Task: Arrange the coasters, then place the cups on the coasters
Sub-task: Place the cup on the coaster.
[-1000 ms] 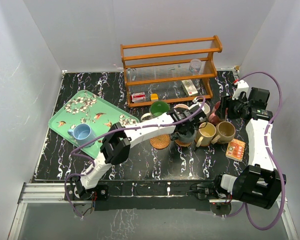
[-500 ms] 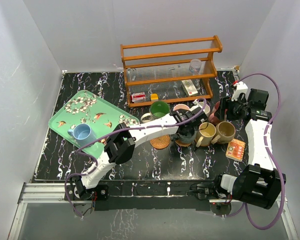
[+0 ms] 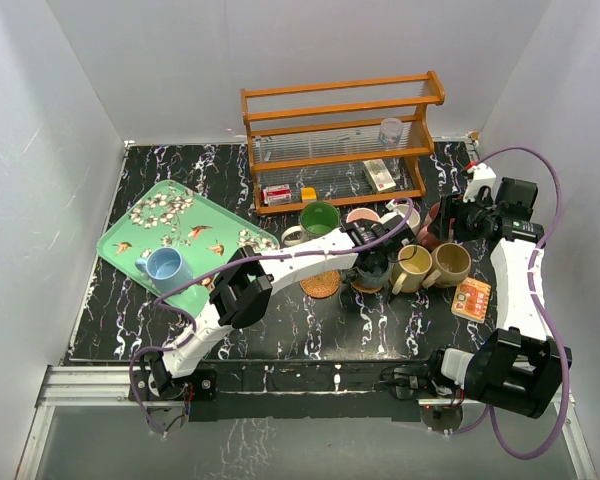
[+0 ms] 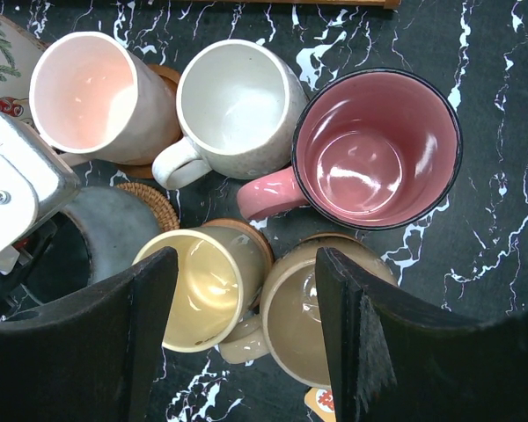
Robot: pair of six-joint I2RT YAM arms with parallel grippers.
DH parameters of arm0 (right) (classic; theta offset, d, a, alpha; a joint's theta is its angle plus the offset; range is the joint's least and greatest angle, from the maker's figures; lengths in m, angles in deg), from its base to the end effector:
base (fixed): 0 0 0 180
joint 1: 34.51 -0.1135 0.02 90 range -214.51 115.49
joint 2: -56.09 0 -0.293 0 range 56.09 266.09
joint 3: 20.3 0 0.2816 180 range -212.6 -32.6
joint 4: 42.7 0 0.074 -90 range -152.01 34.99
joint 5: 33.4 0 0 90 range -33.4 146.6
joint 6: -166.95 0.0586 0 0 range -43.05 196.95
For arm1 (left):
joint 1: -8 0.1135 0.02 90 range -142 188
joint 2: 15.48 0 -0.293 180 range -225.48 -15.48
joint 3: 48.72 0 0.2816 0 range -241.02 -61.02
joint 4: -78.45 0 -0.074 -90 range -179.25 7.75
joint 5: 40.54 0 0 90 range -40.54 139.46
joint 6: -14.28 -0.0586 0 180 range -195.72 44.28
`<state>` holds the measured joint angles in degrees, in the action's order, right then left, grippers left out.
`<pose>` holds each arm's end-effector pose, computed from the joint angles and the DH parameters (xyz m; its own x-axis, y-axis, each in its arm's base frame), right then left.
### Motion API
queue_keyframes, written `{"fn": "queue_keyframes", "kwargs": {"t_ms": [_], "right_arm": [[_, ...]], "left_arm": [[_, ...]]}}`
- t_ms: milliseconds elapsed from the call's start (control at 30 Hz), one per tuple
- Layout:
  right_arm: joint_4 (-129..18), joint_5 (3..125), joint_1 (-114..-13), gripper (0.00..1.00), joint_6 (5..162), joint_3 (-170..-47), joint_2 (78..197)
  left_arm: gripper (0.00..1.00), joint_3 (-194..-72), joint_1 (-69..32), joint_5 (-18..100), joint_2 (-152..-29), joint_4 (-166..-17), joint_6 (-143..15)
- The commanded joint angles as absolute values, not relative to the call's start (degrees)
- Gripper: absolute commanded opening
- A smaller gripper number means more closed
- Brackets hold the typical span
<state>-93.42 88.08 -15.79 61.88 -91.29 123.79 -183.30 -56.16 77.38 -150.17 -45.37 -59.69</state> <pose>0.2692 -0.0589 0.3094 -0.6577 -0.0113 -0.7532 -0.2401 0.9509 0.1955 0.2764 -0.5078 0.2166 -0.5368 0.5486 -0.6410 0.5554 0.8017 0.2211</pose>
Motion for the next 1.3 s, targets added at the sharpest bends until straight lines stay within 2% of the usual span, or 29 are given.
{"fn": "queue_keyframes", "kwargs": {"t_ms": [0, 867, 1267], "right_arm": [[-90.6, 88.9, -15.4, 0.62, 61.8, -91.5, 122.4], [-90.3, 89.3, -15.3, 0.62, 61.7, -91.1, 122.2], [-90.2, 89.4, -15.1, 0.63, 61.7, -90.7, 121.4]], "left_arm": [[0.04, -185.1, -56.2, 79.3, -148.0, -46.5, -59.7], [0.18, -183.2, -56.4, 79.2, -148.2, -47.0, -60.5], [0.21, -182.9, -56.5, 78.8, -148.2, -47.0, -60.9]]}}
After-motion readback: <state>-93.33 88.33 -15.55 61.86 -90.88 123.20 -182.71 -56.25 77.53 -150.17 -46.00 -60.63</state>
